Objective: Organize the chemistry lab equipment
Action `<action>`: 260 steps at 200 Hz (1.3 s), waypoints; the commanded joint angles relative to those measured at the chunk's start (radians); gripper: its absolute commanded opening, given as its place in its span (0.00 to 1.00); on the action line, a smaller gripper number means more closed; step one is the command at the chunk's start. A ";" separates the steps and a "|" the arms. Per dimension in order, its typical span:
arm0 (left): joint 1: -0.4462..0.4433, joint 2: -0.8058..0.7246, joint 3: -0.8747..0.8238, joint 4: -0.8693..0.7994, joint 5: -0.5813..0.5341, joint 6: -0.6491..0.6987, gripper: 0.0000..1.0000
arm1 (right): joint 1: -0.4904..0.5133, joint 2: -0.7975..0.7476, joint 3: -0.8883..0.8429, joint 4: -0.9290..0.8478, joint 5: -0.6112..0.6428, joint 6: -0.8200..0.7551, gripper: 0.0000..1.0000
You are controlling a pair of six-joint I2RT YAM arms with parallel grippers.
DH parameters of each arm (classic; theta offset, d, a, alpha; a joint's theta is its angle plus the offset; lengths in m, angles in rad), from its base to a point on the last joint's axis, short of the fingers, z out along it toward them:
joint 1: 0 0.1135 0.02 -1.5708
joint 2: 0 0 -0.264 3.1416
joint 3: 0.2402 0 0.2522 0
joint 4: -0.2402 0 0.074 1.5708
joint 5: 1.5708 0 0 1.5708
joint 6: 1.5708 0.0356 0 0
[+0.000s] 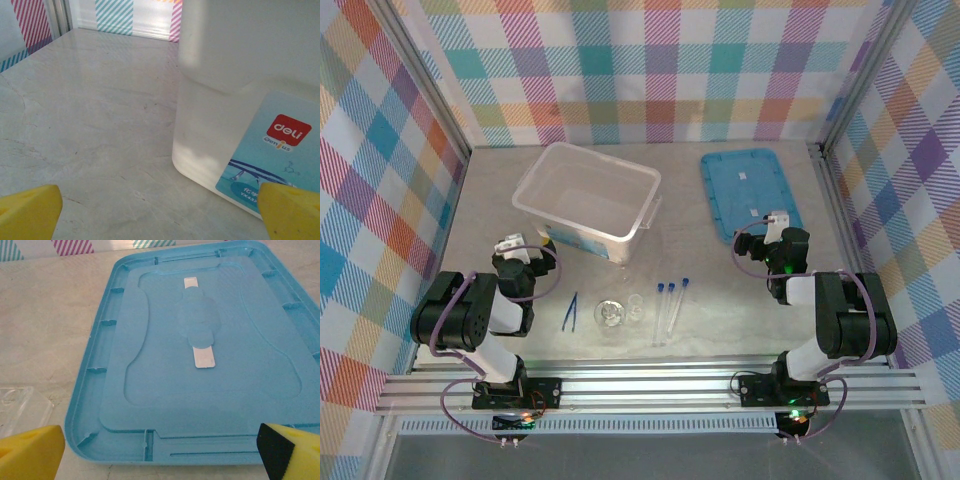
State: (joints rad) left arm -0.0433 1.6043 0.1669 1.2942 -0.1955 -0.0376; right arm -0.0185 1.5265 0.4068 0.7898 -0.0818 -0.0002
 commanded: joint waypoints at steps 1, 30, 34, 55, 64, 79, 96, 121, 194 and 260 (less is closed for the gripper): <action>0.005 -0.048 -0.031 0.060 -0.004 -0.004 1.00 | 0.007 -0.016 0.046 -0.060 0.021 0.017 0.99; -0.004 -0.170 -0.086 0.047 -0.112 -0.022 1.00 | 0.023 -0.076 0.098 -0.216 0.085 0.023 0.99; -0.006 -0.184 -0.093 0.046 -0.114 -0.018 1.00 | 0.027 -0.085 0.101 -0.236 0.108 0.030 0.99; -0.052 -0.272 -0.120 0.030 -0.131 0.019 1.00 | 0.042 -0.117 0.146 -0.363 0.227 0.089 0.99; -0.099 -0.319 -0.116 -0.015 -0.168 0.059 1.00 | 0.047 -0.126 0.175 -0.433 0.277 0.127 0.99; -0.161 -0.411 -0.093 -0.133 -0.229 0.094 1.00 | 0.051 -0.134 0.247 -0.595 0.372 0.226 0.99; -0.186 -0.534 -0.065 -0.298 -0.246 0.083 1.00 | 0.050 -0.134 0.337 -0.782 0.455 0.322 0.99; -0.252 -0.759 -0.044 -0.507 -0.272 0.038 1.00 | 0.053 -0.158 0.419 -0.960 0.480 0.436 0.99; -0.412 -1.058 0.084 -0.980 -0.261 -0.112 1.00 | 0.179 -0.213 0.599 -1.369 0.661 0.638 0.99; -0.585 -1.030 0.206 -1.153 -0.191 -0.129 1.00 | 0.369 -0.232 0.637 -1.477 0.558 0.554 1.00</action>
State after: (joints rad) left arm -0.5842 0.5491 0.3313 0.2108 -0.4343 -0.1432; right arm 0.3069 1.3170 1.0080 -0.5869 0.5198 0.5671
